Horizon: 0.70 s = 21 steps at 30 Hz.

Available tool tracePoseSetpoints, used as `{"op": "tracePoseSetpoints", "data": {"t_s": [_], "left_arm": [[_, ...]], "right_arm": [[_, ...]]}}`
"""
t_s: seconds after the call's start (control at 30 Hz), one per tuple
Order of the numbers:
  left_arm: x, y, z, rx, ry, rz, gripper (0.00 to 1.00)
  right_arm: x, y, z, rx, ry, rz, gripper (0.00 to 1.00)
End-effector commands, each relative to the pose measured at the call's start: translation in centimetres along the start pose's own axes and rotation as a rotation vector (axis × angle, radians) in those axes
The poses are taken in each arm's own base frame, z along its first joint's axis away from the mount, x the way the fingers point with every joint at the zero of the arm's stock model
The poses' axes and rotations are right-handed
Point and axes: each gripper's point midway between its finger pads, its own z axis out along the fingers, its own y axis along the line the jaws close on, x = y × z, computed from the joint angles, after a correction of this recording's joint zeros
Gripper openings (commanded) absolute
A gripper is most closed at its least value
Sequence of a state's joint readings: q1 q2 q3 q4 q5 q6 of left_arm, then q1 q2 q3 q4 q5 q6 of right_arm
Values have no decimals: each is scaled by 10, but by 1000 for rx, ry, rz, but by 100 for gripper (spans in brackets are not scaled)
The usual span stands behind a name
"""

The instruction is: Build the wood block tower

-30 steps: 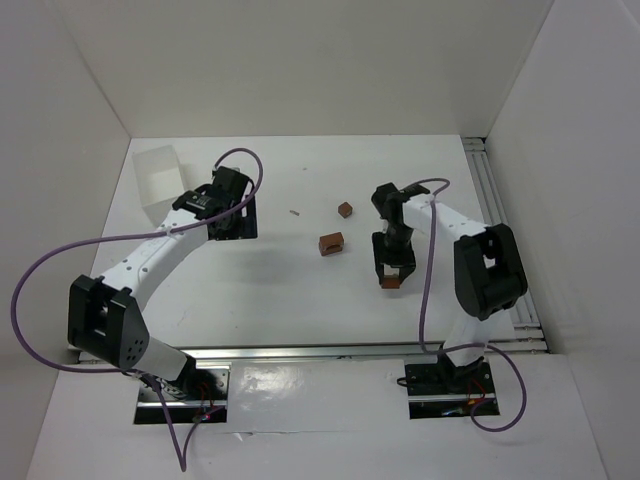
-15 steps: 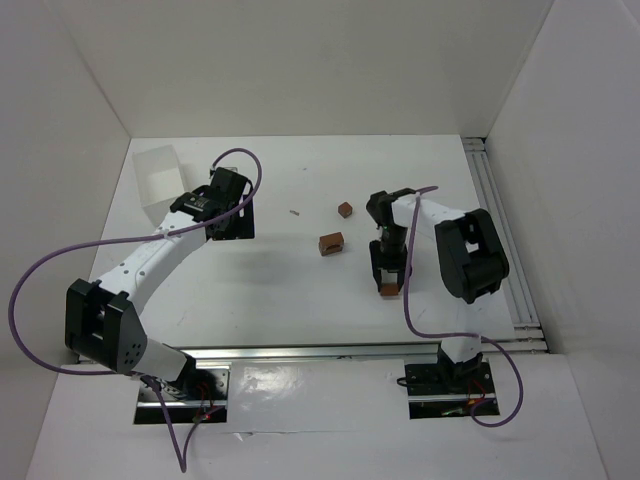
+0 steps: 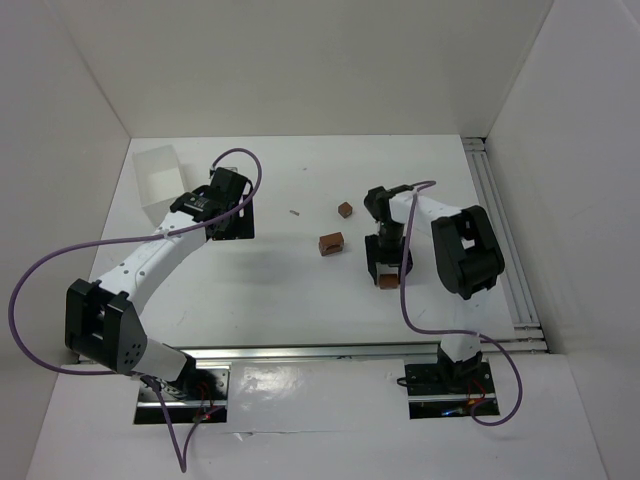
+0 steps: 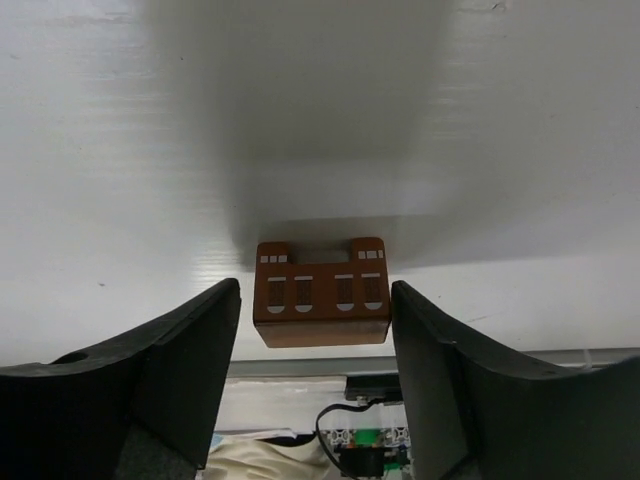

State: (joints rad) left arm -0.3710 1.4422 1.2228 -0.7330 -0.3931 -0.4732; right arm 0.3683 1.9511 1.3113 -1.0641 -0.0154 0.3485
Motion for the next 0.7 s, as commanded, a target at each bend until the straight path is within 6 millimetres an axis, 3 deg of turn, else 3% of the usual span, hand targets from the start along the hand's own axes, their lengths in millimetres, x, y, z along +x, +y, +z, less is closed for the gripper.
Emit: {"op": "tracePoseSetpoints", "data": {"t_s": [0.0, 0.43, 0.67], "left_arm": [[-9, 1, -10, 9, -42, -1, 94], [-10, 0, -13, 21, -47, -4, 94], [-9, -1, -13, 30, -43, -3, 94]], "right_arm": [[-24, 2, -17, -10, -116, 15, 71], [-27, 14, -53, -72, -373, 50, 85], [-12, 8, -42, -37, -364, 42, 85]]}}
